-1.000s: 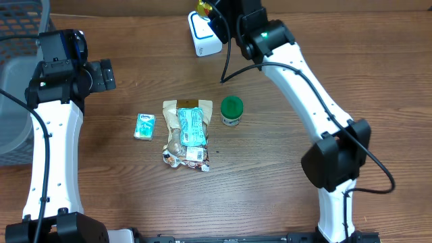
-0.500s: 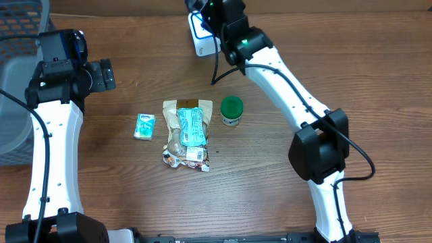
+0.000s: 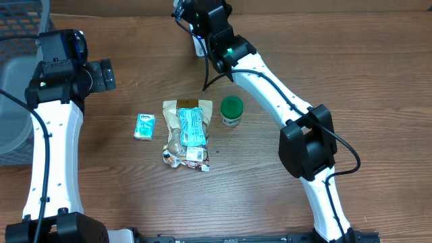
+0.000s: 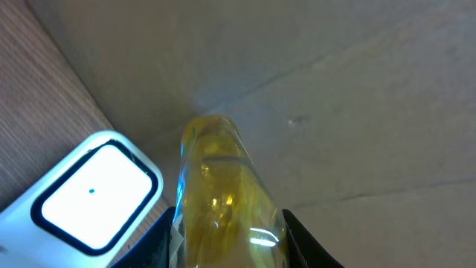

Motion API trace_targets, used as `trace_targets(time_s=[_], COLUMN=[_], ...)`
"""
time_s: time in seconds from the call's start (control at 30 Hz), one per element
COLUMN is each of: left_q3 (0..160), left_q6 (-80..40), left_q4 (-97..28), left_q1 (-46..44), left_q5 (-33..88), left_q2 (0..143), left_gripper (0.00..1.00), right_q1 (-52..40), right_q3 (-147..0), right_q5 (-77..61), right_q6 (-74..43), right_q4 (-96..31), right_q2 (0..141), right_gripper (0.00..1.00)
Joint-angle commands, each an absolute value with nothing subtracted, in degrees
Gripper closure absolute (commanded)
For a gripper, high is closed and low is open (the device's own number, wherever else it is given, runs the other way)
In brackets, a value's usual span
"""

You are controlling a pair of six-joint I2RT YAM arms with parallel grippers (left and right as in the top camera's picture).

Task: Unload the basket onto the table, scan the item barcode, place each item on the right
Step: 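Hold the yellow bottle's base under the scanner window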

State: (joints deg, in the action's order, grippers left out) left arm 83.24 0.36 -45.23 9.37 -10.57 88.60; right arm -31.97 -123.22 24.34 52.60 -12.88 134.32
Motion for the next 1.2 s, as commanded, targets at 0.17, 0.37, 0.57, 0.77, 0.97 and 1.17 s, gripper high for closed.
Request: trace_targets(time_s=[0.17,0.37,0.57,0.77,0.97,1.17], left_q3=[84.09,84.09,84.09,84.09,84.09,84.09], left_q6=[-0.21,-0.21,-0.21,-0.21,-0.21,-0.21], left_q4=[-45.21,-45.21,-45.21,-45.21,-45.21,-45.21], left_q1=[8.99,8.99,8.97,8.99,8.97,8.99], left_q5=[-10.5,-10.48,-10.48,-10.48,-10.48,-10.48], left_q2=[87.83,87.83,87.83,87.83,87.83,87.83], left_gripper=[0.0,0.0,0.0,0.0,0.0,0.0], right_q1=[-31.83,-31.92,-31.92,-31.92,-31.92,-31.92], right_q3=[-124.18,-124.14,-124.11,-124.09,-124.09,-124.09], right_q5=[26.11,26.15,25.91,26.11,26.15,27.0], right_q6=[53.04,52.97,51.27,51.05,51.03,51.05], right_q4=[-12.88,-12.88,-12.71,-10.26,-9.93,-9.85], right_q2=[135.59,136.55,136.55,137.21,138.93,140.25], right_gripper=[0.96,0.96,0.96,0.96,0.96,0.96])
